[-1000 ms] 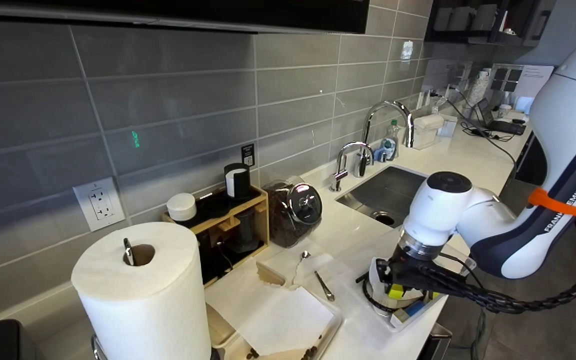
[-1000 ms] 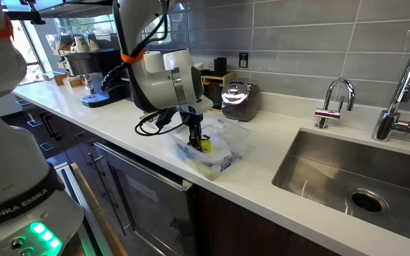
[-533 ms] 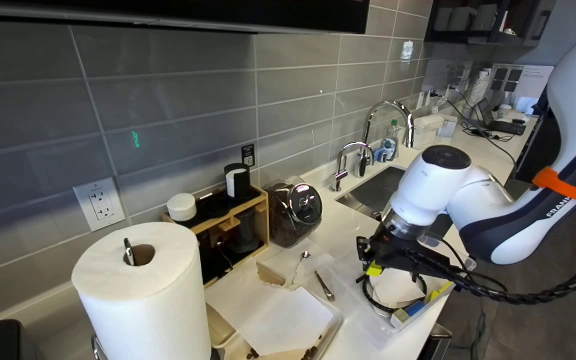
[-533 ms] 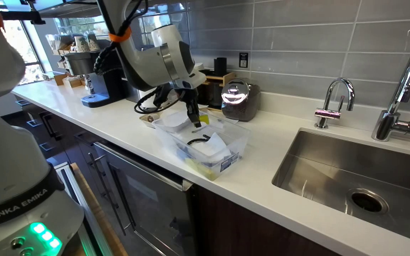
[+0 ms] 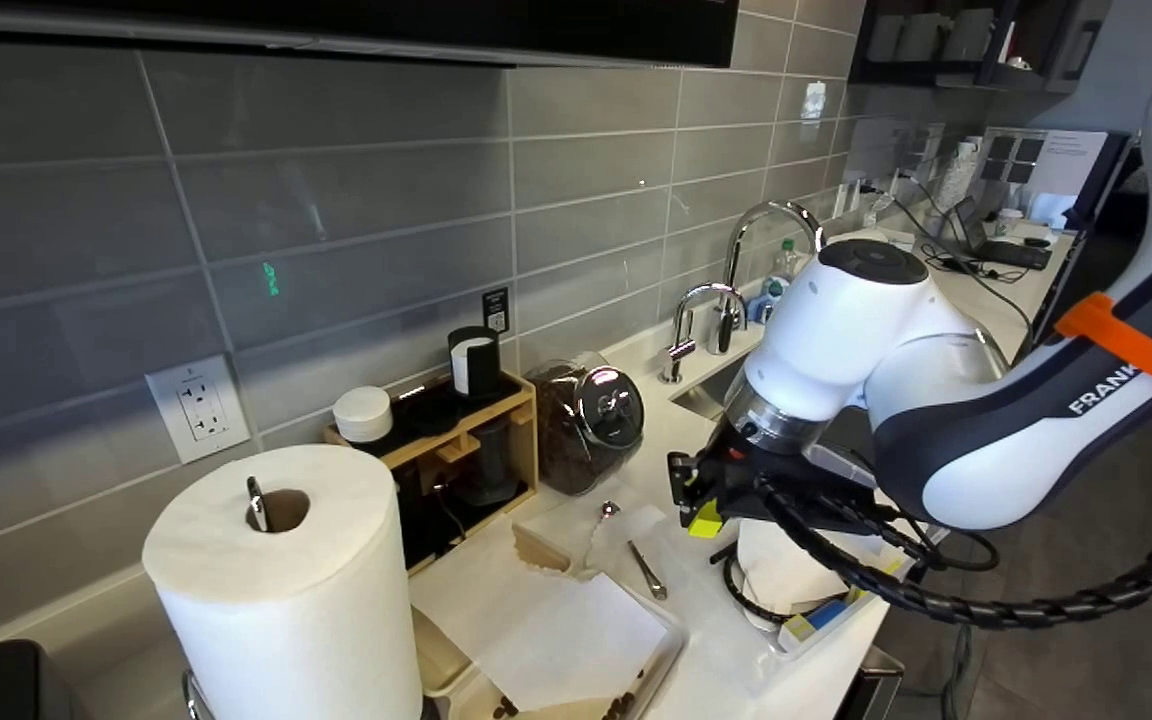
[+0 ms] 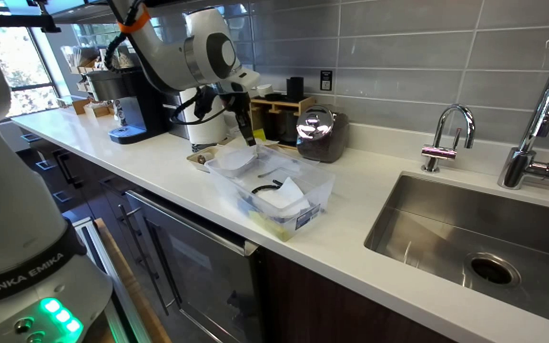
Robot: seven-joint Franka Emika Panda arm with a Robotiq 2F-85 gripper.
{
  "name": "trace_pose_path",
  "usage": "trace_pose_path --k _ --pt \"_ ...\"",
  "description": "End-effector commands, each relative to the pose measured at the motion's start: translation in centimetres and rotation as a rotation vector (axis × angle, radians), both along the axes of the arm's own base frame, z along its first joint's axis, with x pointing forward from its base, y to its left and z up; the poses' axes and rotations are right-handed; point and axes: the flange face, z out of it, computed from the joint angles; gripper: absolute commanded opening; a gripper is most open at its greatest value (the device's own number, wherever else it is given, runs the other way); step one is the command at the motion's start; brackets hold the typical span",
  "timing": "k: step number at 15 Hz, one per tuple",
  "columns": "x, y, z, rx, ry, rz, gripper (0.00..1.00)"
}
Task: Remove the yellow object from the lunch box
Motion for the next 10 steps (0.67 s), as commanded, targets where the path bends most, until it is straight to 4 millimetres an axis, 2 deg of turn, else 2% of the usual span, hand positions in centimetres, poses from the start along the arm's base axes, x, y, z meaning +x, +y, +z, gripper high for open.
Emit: trace_pose_path --k 1,6,7,10 --pt "-0.9 2.9 0.0 0.028 0.041 0.109 0.09" --pt "-1.8 7.9 -0.6 0.08 0.056 0.3 0.09" --pt "-1.8 6.8 -0.1 0.066 0.051 0.25 0.34" --pt "-2.2 8.0 -0.3 0.073 0.056 0.293 0.34"
